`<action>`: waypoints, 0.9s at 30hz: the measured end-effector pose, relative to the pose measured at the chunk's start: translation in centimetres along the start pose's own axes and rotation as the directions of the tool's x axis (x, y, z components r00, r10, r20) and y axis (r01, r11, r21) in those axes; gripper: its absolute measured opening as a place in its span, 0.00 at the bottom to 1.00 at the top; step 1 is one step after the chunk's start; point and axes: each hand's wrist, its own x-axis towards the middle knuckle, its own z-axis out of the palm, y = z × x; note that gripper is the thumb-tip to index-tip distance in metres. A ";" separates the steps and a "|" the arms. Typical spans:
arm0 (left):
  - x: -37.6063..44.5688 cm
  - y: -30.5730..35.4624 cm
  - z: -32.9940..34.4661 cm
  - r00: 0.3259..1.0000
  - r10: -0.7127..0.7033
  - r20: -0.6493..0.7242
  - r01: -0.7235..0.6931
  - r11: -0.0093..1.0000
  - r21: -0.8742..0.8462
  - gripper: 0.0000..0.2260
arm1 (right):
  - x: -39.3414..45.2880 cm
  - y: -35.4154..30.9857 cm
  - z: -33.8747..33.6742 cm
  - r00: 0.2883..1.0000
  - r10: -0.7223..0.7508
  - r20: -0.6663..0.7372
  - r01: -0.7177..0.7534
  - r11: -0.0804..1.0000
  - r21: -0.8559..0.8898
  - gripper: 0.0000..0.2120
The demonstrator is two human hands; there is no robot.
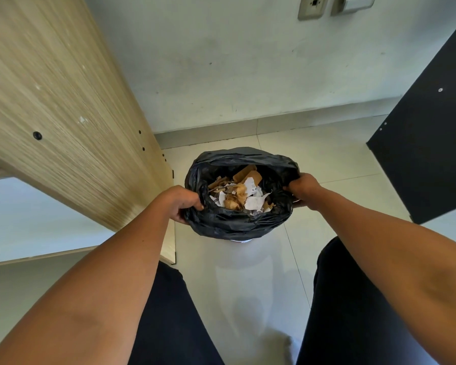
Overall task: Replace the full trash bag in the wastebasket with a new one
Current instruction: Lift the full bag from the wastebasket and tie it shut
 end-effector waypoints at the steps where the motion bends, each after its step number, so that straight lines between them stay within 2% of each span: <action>1: -0.1 0.0 -0.1 1.000 0.007 -0.026 -0.007 1.000 -0.010 0.10 | -0.1 -0.1 0.0 1.000 0.017 -0.024 -0.018 0.999 -0.030 0.08; 3: -0.4 0.4 -0.4 0.997 0.008 -0.082 -0.010 0.999 -0.034 0.04 | -0.3 -0.4 -0.2 0.997 0.067 -0.031 -0.070 0.990 -0.126 0.05; 5: -0.4 0.8 -0.9 0.991 0.010 -0.132 -0.018 0.998 -0.055 0.02 | -0.4 -0.8 -0.7 0.991 0.134 0.020 -0.125 0.960 -0.249 0.11; 10: -0.3 1.7 -2.1 0.975 0.057 -0.213 -0.084 0.990 -0.117 0.05 | -0.3 -1.5 -1.6 0.954 0.277 0.116 -0.203 0.880 -0.428 0.16; 13: -0.1 1.9 -2.7 0.962 0.090 -0.258 -0.169 0.938 -0.303 0.11 | -0.6 -1.5 -1.2 0.937 0.315 0.152 -0.219 0.868 -0.446 0.15; 16: 0.0 2.1 -2.7 0.975 0.113 -0.192 -0.200 0.824 -0.531 0.16 | -1.2 -0.7 -0.5 0.926 0.297 0.234 -0.213 0.922 -0.324 0.11; 19: -0.3 2.1 -2.1 0.970 0.197 -0.144 -0.244 0.741 -0.626 0.16 | -2.2 0.6 0.6 0.910 0.244 0.336 -0.224 0.970 -0.098 0.07; 21: -0.3 2.2 -1.6 0.954 0.263 -0.147 -0.292 0.692 -0.660 0.17 | -2.9 1.4 1.9 0.911 0.208 0.356 -0.245 0.967 0.064 0.09; 25: -0.2 1.9 -1.6 0.920 0.299 -0.252 -0.384 0.562 -0.732 0.20 | -3.6 2.1 5.5 0.950 0.219 0.221 -0.290 0.880 0.375 0.11; 27: 0.0 1.1 -1.8 0.928 0.250 -0.276 -0.371 0.569 -0.734 0.27 | -3.4 2.3 6.9 0.959 0.245 0.141 -0.282 0.797 0.534 0.11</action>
